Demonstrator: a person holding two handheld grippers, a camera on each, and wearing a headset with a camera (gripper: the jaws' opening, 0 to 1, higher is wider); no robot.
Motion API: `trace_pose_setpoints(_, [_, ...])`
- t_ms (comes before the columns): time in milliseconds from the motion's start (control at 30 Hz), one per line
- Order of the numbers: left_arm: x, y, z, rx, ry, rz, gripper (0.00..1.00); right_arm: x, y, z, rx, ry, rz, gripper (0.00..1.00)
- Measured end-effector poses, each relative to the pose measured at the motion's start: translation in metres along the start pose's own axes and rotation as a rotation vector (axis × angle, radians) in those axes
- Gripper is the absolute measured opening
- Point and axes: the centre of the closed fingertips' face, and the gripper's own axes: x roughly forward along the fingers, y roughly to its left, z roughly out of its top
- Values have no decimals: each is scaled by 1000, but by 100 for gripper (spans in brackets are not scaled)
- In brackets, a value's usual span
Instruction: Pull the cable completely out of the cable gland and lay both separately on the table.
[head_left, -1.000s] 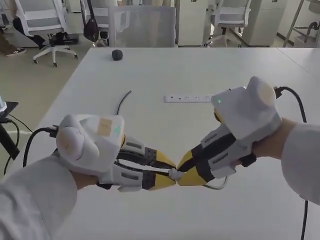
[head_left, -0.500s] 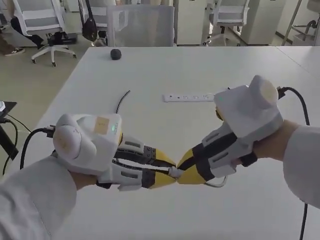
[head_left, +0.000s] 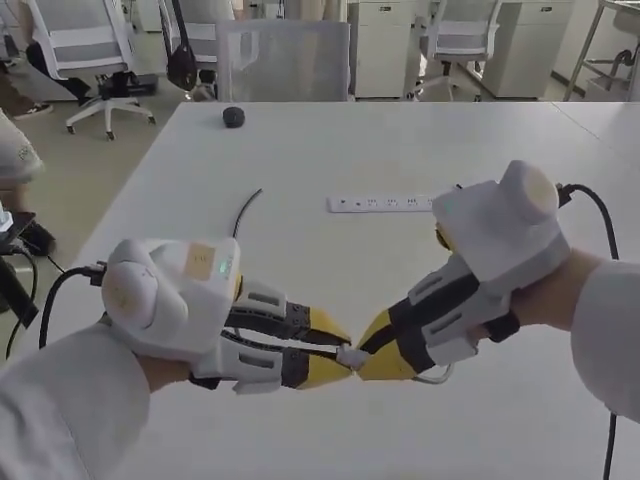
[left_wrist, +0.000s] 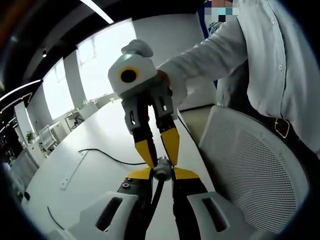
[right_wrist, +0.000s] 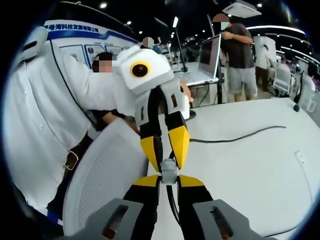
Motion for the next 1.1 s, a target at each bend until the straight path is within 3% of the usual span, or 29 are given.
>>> trace_pose_setpoints(133, [2,-2,2,-3,-4,-4,14,0,1,0,1,3,4,9])
trace_pose_setpoints(267, [1,-1,2,-30,-8,3,14,2,0,-1,-75,18,-36,9])
trace_pose_setpoints(867, [-4,15,-2,-150,-34,81,14,4,-21,4,-289,58,-339,5])
trace_pose_setpoints(967, [-5,18,-2,-180,-40,94,14,4,-25,6,-372,86,-408,5])
trace_pose_setpoints(1100, [-7,21,-1,-204,-53,105,14,4,-26,8,-417,89,-441,5])
